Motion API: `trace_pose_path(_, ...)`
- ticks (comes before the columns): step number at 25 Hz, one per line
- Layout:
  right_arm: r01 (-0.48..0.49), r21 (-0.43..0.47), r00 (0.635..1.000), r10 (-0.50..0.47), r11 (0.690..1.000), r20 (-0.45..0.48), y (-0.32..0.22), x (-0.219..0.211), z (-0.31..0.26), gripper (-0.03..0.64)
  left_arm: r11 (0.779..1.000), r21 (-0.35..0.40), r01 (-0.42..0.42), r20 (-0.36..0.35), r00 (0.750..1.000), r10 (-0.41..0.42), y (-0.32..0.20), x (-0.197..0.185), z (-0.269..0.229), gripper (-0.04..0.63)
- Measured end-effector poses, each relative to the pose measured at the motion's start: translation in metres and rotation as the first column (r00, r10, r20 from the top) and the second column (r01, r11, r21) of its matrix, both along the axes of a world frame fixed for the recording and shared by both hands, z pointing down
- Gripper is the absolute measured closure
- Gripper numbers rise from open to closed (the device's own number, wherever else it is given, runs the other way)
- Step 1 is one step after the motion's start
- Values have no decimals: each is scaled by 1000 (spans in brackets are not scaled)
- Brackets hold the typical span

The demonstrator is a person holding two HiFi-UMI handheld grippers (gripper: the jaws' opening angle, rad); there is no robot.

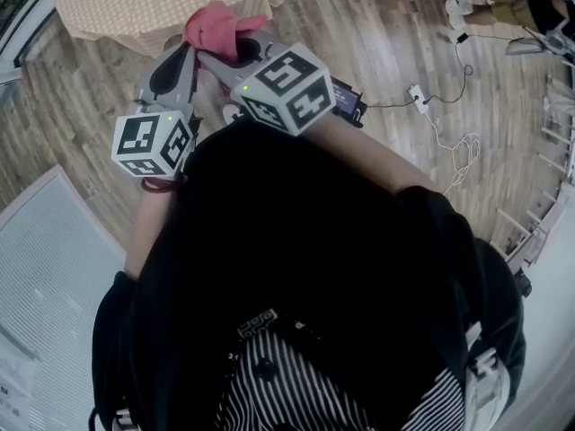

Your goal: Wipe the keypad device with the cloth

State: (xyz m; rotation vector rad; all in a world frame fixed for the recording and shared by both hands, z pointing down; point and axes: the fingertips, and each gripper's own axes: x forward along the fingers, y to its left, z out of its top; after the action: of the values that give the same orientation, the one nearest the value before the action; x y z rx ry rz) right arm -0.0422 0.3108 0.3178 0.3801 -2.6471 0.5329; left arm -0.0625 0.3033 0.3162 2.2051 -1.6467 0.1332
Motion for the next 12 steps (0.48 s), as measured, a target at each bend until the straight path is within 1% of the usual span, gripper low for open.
trace_pose_path(4, 62, 17, 998, -62, 998, 3, -43, -25, -3, 554, 999, 7, 43, 4, 999, -43, -43, -25, -3, 592)
trace_pose_path(9, 82, 16, 997, -82, 996, 10, -118, -42, -8, 554, 997, 2, 76, 17, 997, -76, -117, -43, -8, 592)
trace_pose_path(10, 88, 18, 996, -88, 996, 13, -127, -46, -11, 554, 996, 4, 87, 17, 996, -87, -125, -47, -11, 592)
trace_pose_path(12, 106, 24, 994, -106, 994, 19, -127, -50, -16, 554, 994, 12, 106, 22, 994, -106, -126, -51, -17, 592)
